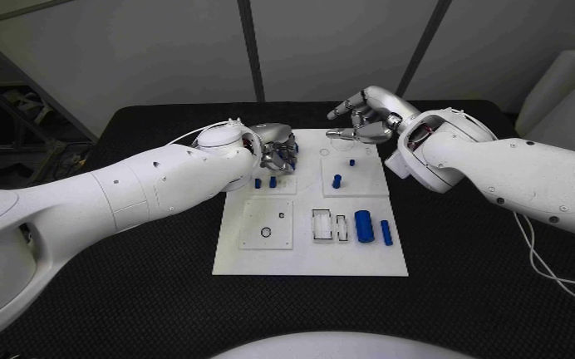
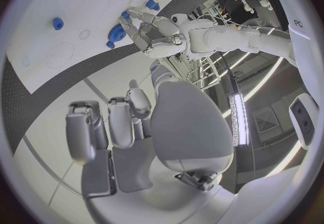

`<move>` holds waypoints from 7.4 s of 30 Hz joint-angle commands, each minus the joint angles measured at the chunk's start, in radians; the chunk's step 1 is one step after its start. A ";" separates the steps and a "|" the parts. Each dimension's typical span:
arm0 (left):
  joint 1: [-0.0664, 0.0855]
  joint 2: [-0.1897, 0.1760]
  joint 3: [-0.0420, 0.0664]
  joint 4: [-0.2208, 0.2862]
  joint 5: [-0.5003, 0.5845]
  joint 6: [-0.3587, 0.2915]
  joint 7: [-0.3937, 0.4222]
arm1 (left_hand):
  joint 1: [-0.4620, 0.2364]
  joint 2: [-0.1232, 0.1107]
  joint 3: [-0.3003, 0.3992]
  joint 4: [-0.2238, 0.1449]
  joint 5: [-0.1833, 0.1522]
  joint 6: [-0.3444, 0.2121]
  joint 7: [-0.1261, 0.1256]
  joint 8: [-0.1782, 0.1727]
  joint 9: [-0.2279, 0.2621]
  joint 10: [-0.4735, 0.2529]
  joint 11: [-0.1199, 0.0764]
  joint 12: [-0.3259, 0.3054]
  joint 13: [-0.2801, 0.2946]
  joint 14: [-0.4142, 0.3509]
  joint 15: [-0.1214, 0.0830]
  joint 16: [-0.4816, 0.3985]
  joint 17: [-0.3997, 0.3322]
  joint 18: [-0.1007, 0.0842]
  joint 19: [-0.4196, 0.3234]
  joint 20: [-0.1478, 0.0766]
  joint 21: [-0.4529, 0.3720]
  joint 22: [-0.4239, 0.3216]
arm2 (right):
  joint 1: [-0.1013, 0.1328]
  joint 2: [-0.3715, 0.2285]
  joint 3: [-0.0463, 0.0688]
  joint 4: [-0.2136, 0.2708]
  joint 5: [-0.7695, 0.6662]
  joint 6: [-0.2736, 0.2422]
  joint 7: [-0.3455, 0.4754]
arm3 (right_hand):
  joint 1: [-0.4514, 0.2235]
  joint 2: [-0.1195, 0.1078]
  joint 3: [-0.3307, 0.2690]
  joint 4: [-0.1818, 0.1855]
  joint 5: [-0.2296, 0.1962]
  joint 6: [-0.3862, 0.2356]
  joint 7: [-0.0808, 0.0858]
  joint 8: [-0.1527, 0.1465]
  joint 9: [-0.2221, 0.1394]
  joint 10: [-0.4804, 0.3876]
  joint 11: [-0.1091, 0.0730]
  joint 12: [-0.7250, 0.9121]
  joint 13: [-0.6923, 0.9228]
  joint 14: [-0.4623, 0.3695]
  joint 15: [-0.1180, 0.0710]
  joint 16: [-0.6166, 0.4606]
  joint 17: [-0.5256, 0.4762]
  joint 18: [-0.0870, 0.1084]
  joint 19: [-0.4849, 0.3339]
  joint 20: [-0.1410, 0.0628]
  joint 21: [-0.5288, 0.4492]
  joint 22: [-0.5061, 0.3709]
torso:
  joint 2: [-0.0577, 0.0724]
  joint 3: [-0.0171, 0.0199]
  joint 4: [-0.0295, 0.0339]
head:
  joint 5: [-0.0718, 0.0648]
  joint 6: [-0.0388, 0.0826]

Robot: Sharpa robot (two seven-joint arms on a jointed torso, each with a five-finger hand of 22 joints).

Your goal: Assemble the parts on the task board

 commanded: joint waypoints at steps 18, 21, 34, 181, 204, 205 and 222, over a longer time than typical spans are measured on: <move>-0.013 0.003 -0.005 -0.010 0.048 -0.055 0.046 | -0.010 0.020 0.052 -0.046 0.137 0.043 0.001 0.014 -0.021 0.037 -0.005 0.010 0.002 0.022 -0.009 0.031 0.001 0.011 0.022 -0.005 0.081 0.086 | 0.002 0.000 0.001 0.000 -0.003 0.000 0.002 | 0.003 0.008 0.007 0.000 0.005 0.010 -0.002 -0.005 -0.001 0.005 -0.004 0.005 0.002 0.036 -0.007 -0.005 -0.001 -0.003 0.075 -0.008 -0.006 0.220 | -0.003 -0.0009 0.0040 | 0.002 -0.001; -0.013 -0.008 -0.005 0.003 0.069 -0.089 0.061 | -0.013 0.019 0.055 -0.049 0.146 0.044 0.001 0.013 -0.022 0.037 -0.005 0.009 0.002 0.021 -0.009 0.031 -0.001 0.011 0.021 -0.005 0.084 0.089 | 0.002 0.000 0.001 -0.001 -0.003 0.000 0.002 | 0.003 0.009 0.007 0.000 0.005 0.010 -0.002 -0.005 -0.001 0.005 -0.004 0.004 0.001 0.036 -0.007 -0.006 -0.002 -0.003 0.074 -0.008 -0.007 0.219 | -0.003 -0.0015 0.0056 | 0.002 0.000; -0.013 -0.084 0.004 0.089 0.110 -0.154 0.093 | -0.016 0.016 0.056 -0.051 0.148 0.046 0.001 0.014 -0.023 0.038 -0.005 0.009 0.002 0.021 -0.009 0.031 -0.002 0.011 0.022 -0.005 0.087 0.092 | 0.002 -0.002 0.001 -0.012 -0.003 -0.002 0.002 | 0.003 0.010 0.008 0.000 0.005 0.011 -0.002 -0.005 -0.001 0.006 -0.004 0.007 0.003 0.036 -0.007 -0.006 -0.001 -0.003 0.074 -0.008 -0.007 0.220 | -0.002 -0.0016 0.0044 | 0.015 0.006; -0.047 -0.405 0.073 0.261 1.345 -0.052 0.405 | -0.062 0.031 0.101 -0.115 0.044 -0.032 0.027 0.051 -0.121 0.021 0.015 0.014 0.011 -0.183 0.009 -0.438 -0.531 0.051 -0.193 0.011 -0.192 -0.115 | -0.046 0.044 -0.027 -0.097 -0.574 0.306 -0.211 | 0.147 0.025 0.203 -0.123 0.095 0.195 0.000 0.016 0.014 -0.142 0.021 -1.055 -1.010 0.015 0.010 -0.125 -0.162 0.017 0.034 0.008 -0.080 0.154 | -0.001 -0.0002 0.0020 | -0.065 0.019; -0.047 -0.416 0.073 0.268 1.325 -0.039 0.400 | -0.056 0.024 0.116 -0.163 0.133 -0.035 0.035 0.042 -0.126 0.016 0.022 0.010 0.011 -0.183 0.011 -0.489 -0.558 0.051 -0.211 0.009 -0.180 -0.097 | -0.047 0.055 -0.027 -0.088 -0.599 0.241 -0.220 | 0.121 0.028 0.205 -0.136 0.092 0.220 -0.009 0.019 0.021 -0.118 0.013 -1.065 -1.025 0.014 0.004 -0.134 -0.180 0.013 0.045 0.002 -0.064 0.171 | -0.004 -0.0015 0.0017 | -0.066 0.014; -0.047 -0.416 0.073 0.268 1.324 -0.039 0.401 | -0.056 0.024 0.116 -0.164 0.134 -0.035 0.035 0.042 -0.126 0.016 0.022 0.010 0.011 -0.183 0.011 -0.490 -0.558 0.051 -0.211 0.009 -0.180 -0.097 | -0.047 0.053 -0.027 -0.084 -0.600 0.233 -0.220 | 0.121 0.029 0.206 -0.138 0.092 0.223 -0.010 0.020 0.022 -0.115 0.012 -1.065 -1.025 0.014 0.004 -0.135 -0.181 0.012 0.046 0.001 -0.062 0.173 | -0.004 -0.0017 0.0022 | -0.067 0.014; -0.047 -0.426 0.073 0.269 1.322 -0.047 0.418 | -0.072 0.018 0.114 -0.168 0.151 -0.039 0.037 0.037 -0.128 0.006 0.025 0.005 0.009 -0.182 0.013 -0.504 -0.565 0.051 -0.219 0.012 -0.180 -0.094 | -0.046 -0.010 -0.025 0.019 -0.577 0.102 -0.227 | 0.100 0.031 0.205 -0.148 0.094 0.238 -0.015 0.019 0.027 -0.098 0.008 -1.073 -1.035 0.016 -0.001 -0.136 -0.187 0.007 0.058 -0.004 -0.044 0.192 | -0.007 -0.0028 0.0016 | -0.063 0.027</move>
